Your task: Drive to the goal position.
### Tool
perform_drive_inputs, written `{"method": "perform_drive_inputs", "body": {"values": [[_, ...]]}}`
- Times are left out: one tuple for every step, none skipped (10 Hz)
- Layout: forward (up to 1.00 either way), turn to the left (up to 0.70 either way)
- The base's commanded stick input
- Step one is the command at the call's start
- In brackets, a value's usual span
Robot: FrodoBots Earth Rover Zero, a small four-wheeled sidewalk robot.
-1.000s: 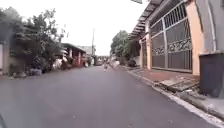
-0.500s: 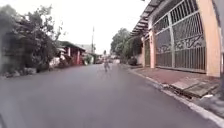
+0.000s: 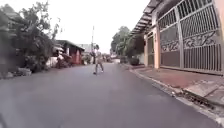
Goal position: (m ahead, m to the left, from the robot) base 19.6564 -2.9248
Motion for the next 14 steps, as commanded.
{"method": "perform_drive_inputs", "body": {"values": [[1.0, 0.0], [1.0, 0.0], [1.0, 0.0], [1.0, 0.0], [1.0, 0.0], [1.0, 0.0], [1.0, 0.0], [1.0, 0.0], [1.0, 0.0], [1.0, 0.0], [1.0, 0.0], [1.0, 0.0], [1.0, 0.0], [1.0, 0.0]]}}
